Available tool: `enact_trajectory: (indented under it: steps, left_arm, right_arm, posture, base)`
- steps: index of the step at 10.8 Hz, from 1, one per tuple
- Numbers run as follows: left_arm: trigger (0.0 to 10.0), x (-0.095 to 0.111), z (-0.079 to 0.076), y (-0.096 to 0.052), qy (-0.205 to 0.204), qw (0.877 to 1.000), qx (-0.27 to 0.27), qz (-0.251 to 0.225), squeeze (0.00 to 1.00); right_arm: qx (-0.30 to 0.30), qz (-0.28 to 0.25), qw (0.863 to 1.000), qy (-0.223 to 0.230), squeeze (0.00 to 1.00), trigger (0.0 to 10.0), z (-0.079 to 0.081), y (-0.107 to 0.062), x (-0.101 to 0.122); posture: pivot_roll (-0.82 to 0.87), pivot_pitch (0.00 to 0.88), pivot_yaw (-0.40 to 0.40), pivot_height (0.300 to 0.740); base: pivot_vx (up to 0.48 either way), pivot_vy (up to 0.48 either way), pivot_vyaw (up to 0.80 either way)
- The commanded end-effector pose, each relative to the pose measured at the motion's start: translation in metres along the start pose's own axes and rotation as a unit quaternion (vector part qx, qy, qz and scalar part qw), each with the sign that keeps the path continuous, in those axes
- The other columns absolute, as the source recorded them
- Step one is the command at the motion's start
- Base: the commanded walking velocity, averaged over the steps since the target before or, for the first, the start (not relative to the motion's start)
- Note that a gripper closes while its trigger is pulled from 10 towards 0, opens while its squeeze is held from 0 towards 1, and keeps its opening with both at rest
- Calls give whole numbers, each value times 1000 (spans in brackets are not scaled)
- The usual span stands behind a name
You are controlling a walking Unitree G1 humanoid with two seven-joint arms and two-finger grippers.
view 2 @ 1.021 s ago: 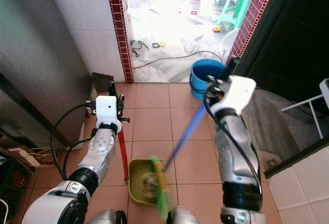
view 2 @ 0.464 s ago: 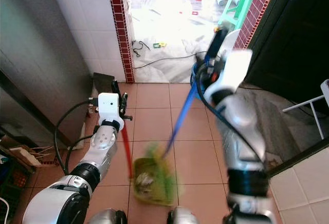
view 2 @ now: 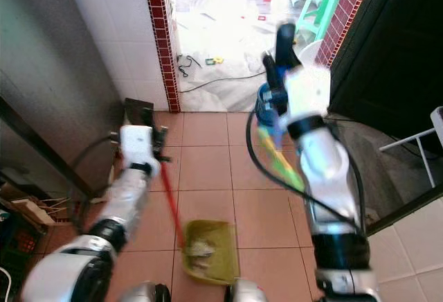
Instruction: Sweep floor
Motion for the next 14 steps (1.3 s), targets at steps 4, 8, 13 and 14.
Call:
enact_trajectory:
  steps: [4, 8, 13, 14]
  left_arm:
    - [10000, 42, 34, 0, -13, 993, 16, -113, 0]
    - [10000, 55, 52, -5, -6, 991, 20, -136, 0]
    - [10000, 75, 49, -1, -62, 985, 6, -160, 0]
    - [10000, 77, 48, -1, -82, 984, 0, -160, 0]
  right_arm:
    - [-52, 89, 995, -11, 0, 10000, 4, -43, -49]
    - [-94, 89, 991, -17, 0, 10000, 2, -35, -61]
    - [-105, 87, 990, -32, 0, 10000, -8, -35, -66]
    - [-117, 92, 988, -36, 0, 10000, -13, -37, -69]
  posture:
    - [-115, 0, 5, 740]
    - [-88, 0, 25, 740]
    - [-110, 0, 27, 740]
    - [-113, 0, 28, 740]
  base:
    - [0, 0, 0]
    - [0, 0, 0]
    - [368, 0, 0]
    - [394, 0, 0]
Point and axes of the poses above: a point about 5 cm out from each wrist's last joint towards the gripper, its own y axis pointing out of the wrist towards the gripper, its own x axis along the axis of the wrist's last joint, z = x × y, the point moved 1 cm from there along y, pointing out of the wrist towards the gripper, and after that the axes turned 2 degrees about y, right-handed, at the moved point
